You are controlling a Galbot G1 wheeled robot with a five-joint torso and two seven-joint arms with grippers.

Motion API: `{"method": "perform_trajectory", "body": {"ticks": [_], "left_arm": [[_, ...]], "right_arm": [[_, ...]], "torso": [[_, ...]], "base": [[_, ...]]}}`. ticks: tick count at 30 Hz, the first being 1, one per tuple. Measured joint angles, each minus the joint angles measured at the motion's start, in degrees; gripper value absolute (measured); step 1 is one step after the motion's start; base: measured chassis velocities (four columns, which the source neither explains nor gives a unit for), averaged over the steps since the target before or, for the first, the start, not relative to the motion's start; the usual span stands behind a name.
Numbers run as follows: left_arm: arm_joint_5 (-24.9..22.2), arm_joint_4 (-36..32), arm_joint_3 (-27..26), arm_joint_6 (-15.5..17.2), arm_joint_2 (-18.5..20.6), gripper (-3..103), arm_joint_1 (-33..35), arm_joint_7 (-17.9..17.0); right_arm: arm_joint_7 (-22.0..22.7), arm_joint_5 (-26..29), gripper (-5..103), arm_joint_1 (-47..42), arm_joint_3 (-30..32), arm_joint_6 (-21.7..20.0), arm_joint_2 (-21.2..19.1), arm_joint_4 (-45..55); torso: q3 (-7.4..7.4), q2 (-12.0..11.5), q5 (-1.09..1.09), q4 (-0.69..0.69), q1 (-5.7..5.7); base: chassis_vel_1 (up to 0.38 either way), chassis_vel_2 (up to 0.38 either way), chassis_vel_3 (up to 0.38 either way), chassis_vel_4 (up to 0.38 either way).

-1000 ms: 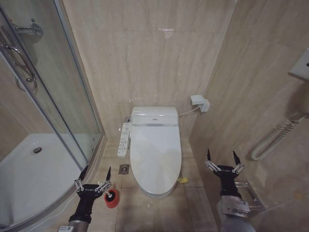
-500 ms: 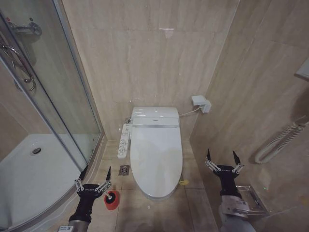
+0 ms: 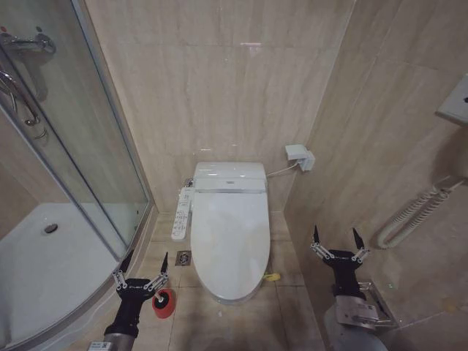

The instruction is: Open the toilet lid, clean the toilet bowl with a toilet brush, close the toilet lid, and flush.

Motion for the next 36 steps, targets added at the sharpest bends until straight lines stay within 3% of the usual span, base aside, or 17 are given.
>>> {"method": "perform_trajectory", "body": {"ticks": [20,36], "left_arm": [[0.0,0.0,0.0,0.0,0.0,98,0.0,0.0],[0.0,0.0,-0.01,0.0,0.0,98,0.01,0.0]], "right_arm": [[0.0,0.0,100,0.01,0.0,0.0,0.0,0.0],[0.0,0.0,100,-0.04,0.0,0.0,0.0,0.0]], "torso": [[0.0,0.0,0.0,-0.01,0.01],[-0.02,0.03,0.01,-0.01,-0.05]], "base": [[0.006,-0.005,-0.008,0.004],[0.125,-0.12,-0.109,0.127]]}}
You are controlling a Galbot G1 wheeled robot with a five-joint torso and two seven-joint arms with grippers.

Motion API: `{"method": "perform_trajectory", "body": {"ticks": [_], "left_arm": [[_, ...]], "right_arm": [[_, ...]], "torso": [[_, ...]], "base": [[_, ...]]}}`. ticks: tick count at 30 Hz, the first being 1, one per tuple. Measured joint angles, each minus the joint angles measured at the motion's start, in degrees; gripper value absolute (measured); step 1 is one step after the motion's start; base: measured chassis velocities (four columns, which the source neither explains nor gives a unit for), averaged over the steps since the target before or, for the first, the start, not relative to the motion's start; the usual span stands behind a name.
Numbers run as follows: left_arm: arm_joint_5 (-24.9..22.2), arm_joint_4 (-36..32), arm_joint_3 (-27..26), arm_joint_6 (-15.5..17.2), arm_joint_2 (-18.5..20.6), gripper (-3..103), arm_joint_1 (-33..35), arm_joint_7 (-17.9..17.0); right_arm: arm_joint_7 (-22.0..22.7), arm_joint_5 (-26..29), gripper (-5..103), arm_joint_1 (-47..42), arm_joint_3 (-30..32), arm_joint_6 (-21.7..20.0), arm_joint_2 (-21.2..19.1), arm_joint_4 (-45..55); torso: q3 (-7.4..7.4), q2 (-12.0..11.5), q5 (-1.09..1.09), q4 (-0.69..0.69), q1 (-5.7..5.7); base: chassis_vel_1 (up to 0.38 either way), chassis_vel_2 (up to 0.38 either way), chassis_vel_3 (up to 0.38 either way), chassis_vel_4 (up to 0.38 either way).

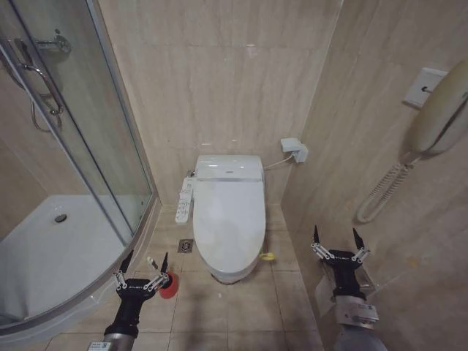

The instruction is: Open the toilet lid, clean the toilet bowl with a toilet brush, close the toilet lid, and flush.

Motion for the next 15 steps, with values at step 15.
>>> {"method": "perform_trajectory", "body": {"ticks": [15], "left_arm": [[0.0,0.0,0.0,0.0,0.0,98,-0.01,0.0]], "right_arm": [[0.0,0.0,100,0.04,0.0,0.0,0.0,0.0]], "torso": [[0.02,-0.03,-0.02,0.01,0.04]], "base": [[0.037,-0.042,-0.043,0.047]]}}
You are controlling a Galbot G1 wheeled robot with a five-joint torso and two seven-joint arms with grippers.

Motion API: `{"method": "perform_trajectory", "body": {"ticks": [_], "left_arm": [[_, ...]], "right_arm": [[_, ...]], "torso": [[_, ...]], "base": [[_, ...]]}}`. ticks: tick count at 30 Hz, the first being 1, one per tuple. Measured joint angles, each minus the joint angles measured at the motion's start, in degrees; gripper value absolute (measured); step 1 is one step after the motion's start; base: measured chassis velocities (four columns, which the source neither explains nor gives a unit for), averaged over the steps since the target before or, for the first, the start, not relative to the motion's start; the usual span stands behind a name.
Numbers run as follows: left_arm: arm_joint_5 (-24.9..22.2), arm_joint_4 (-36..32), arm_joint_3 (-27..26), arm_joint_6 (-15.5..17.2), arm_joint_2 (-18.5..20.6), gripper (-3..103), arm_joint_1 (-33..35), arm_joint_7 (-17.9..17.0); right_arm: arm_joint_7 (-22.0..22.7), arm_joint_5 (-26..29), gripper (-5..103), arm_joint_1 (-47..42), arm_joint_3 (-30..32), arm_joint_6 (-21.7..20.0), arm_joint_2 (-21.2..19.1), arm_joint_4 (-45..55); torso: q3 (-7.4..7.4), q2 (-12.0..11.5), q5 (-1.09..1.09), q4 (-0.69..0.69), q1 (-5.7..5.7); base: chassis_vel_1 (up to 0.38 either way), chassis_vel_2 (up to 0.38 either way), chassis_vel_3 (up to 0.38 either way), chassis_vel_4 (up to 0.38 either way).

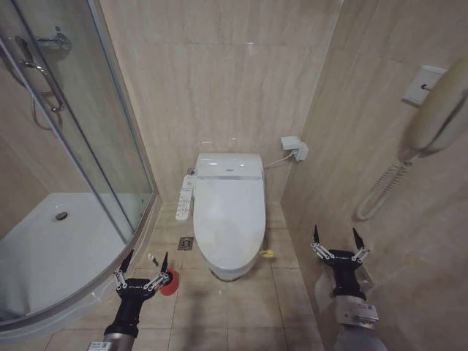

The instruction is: Open the toilet lid, clean the toilet bowl with a toilet brush, close the toilet lid, and flush.

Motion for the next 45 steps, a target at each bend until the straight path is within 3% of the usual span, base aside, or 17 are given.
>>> {"method": "perform_trajectory", "body": {"ticks": [45], "left_arm": [[0.0,0.0,0.01,0.0,0.0,98,-0.01,0.0]], "right_arm": [[0.0,0.0,100,0.0,0.0,0.0,0.0,0.0]], "torso": [[0.01,0.01,0.01,0.0,0.04]], "base": [[0.068,-0.065,-0.062,0.068]]}}
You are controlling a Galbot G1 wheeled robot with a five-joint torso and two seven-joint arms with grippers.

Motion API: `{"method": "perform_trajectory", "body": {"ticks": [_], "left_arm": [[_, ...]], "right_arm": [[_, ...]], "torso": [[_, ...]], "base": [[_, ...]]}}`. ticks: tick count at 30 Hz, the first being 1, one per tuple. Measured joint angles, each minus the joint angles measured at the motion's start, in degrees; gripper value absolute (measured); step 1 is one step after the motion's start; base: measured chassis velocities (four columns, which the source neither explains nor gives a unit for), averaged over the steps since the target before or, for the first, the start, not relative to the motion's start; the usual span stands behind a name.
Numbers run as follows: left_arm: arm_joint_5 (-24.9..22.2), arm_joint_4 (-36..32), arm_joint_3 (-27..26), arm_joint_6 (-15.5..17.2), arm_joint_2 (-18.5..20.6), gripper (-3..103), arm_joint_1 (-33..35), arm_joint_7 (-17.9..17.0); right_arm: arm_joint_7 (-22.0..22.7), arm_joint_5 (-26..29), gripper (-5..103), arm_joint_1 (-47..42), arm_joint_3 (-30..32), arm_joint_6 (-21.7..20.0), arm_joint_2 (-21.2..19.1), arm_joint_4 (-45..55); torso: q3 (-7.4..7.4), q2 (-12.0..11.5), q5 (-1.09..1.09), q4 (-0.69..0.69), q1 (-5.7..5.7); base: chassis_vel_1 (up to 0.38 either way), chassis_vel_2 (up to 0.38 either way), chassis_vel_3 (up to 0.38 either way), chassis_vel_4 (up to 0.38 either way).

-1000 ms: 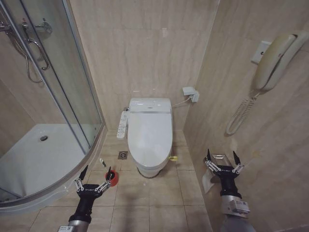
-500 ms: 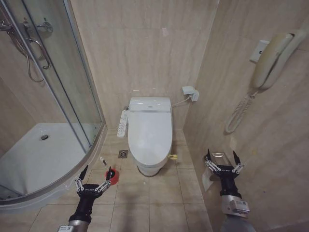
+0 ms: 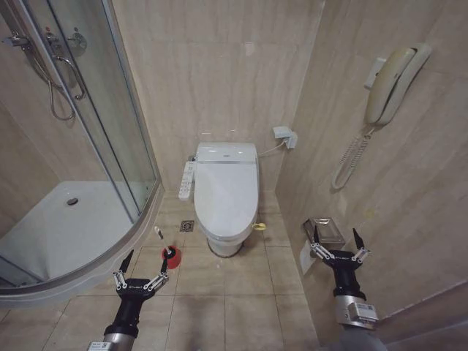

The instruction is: Open the toilet lid, clean the toilet bowl with a toilet brush, close the toilet lid, and flush.

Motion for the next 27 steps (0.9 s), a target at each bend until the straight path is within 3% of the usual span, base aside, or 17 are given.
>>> {"method": "perform_trajectory", "body": {"ticks": [27], "left_arm": [[0.0,0.0,0.0,0.0,0.0,98,0.01,0.0]], "right_arm": [[0.0,0.0,100,-0.01,0.0,0.0,0.0,0.0]], "torso": [[-0.01,0.0,0.0,0.0,-0.04]], "base": [[0.009,0.007,-0.006,-0.005]]}}
